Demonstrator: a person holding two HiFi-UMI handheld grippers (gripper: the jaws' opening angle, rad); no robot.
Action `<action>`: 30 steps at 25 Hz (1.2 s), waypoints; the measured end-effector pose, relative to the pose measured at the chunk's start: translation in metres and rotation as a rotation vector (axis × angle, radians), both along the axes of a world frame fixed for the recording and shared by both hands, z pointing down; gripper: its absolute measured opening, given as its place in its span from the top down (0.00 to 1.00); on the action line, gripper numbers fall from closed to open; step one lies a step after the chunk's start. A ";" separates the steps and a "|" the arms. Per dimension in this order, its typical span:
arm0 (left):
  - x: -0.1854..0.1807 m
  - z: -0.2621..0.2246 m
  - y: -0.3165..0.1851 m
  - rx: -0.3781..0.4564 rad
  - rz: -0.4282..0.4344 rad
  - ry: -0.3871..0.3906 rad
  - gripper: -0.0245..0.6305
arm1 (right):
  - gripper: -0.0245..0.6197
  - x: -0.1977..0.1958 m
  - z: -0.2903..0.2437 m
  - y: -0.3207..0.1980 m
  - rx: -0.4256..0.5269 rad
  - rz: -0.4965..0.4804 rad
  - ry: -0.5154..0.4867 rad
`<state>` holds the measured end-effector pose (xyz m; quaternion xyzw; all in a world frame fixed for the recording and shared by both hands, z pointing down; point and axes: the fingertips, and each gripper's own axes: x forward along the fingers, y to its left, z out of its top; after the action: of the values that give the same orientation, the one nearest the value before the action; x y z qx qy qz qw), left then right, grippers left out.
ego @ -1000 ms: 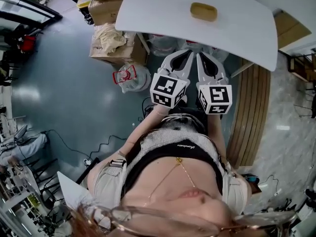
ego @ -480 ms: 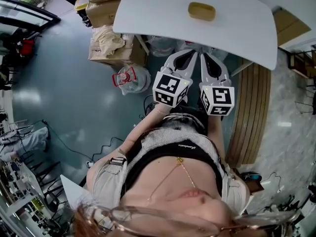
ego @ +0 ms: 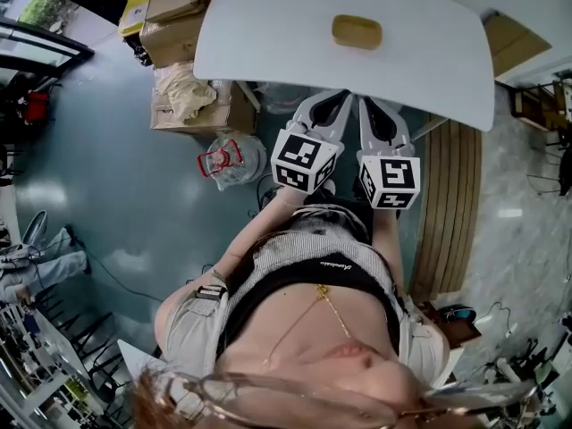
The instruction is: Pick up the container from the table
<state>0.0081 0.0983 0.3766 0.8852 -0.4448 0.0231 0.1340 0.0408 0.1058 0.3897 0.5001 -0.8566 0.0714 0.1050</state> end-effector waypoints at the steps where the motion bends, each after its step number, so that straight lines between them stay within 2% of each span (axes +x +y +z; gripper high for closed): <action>1: -0.002 0.000 -0.007 0.002 0.006 0.000 0.96 | 0.92 -0.003 -0.001 -0.007 0.003 0.002 -0.002; 13: -0.027 0.005 -0.082 -0.009 0.068 0.006 0.96 | 0.92 -0.030 0.003 -0.077 -0.002 0.052 0.005; 21: -0.044 0.008 -0.106 -0.011 0.096 0.013 0.96 | 0.93 -0.045 0.003 -0.101 0.008 0.086 0.014; 30: -0.063 0.011 -0.110 0.003 0.139 0.004 0.96 | 0.92 -0.069 0.005 -0.109 0.018 0.100 0.027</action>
<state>-0.0545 -0.0117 0.3871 0.9141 -0.3822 0.0299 0.1319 -0.0282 -0.0029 0.3948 0.5439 -0.8298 0.0624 0.1083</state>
